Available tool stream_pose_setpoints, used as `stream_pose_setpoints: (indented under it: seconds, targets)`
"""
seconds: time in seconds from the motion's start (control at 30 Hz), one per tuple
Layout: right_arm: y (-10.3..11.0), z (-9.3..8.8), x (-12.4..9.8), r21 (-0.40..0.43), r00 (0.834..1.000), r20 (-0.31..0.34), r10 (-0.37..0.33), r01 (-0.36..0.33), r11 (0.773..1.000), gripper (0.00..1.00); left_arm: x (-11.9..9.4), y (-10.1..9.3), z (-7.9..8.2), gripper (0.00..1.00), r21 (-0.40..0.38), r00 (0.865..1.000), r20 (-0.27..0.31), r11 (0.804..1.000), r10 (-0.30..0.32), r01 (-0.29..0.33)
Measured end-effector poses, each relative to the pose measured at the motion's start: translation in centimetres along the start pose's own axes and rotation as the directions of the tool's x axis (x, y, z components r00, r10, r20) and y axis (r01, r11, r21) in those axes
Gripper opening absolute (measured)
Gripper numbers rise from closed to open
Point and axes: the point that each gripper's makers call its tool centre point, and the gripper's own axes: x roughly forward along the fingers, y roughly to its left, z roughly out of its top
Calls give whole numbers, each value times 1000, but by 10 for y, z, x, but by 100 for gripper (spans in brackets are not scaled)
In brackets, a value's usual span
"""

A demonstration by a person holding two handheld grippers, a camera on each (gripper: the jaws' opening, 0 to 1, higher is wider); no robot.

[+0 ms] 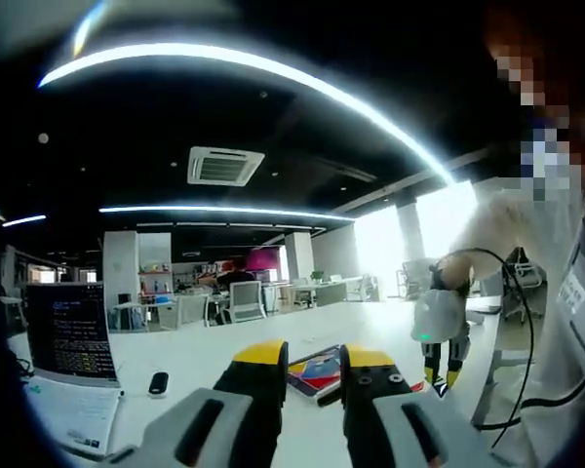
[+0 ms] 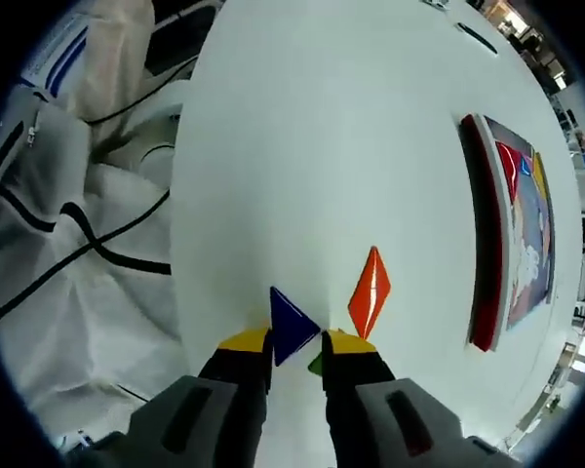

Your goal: Pick up the tangram pieces one by one and place each piece onto its matching region on the pattern sheet, fitting the shapes together until the outline on the sheet is completely filled by the tangram pieces

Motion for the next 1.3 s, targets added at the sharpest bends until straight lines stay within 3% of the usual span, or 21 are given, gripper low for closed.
stream_pose_setpoints:
  seconds: [0.17,0.27,0.37,0.43,0.53,0.67,0.7,0.83,0.97,1.13,1.2,1.27,1.3]
  targets:
    - [3,4,0,-142,1000,-18,-4,2,990,21,4,-1,-5,24,12,1000,-25,1000,4,-4]
    - [1,3,0,-81,999,-37,-4,1,997,20,3,-3,-4,24,16,1000,-23,1000,-3,3]
    - [0,4,-1,-18,999,-13,30,-31,999,18,1,-2,-3,24,15,1000,-19,1000,2,-2]
    - [-3,1,-5,-24,999,-21,38,-38,999,17,1,-1,-4,24,15,1000,-22,1000,6,-5]
    - [-22,8,-29,-57,999,24,40,-39,998,17,-1,1,-5,24,12,1000,-24,1000,10,-10]
    - [-70,15,-69,-102,998,55,-26,31,994,17,0,3,-4,24,7,1000,-18,1000,12,-12]
    - [-98,17,-81,-139,994,54,-94,100,985,17,0,3,-5,24,7,1000,-18,1000,12,-11]
    - [-172,27,-101,-135,980,39,-197,200,970,17,0,2,-6,24,9,1000,-24,1000,8,-8]
    - [-222,42,-85,-233,968,-2,-250,243,942,17,0,3,-6,24,7,1000,-25,1000,13,-13]
    - [-251,63,-54,-288,971,-11,-239,226,931,17,-1,11,-9,24,-3,999,-23,1000,22,-22]
    - [-259,63,-47,-304,968,-35,-247,225,926,17,-1,14,-11,24,-7,999,-26,1000,30,-30]
    - [-277,61,-41,-379,958,-83,-274,224,898,17,-2,17,-12,24,-10,999,-29,999,36,-37]
    - [-281,61,-40,-370,956,-88,-280,230,900,17,-2,18,-12,24,-12,999,-29,999,37,-38]
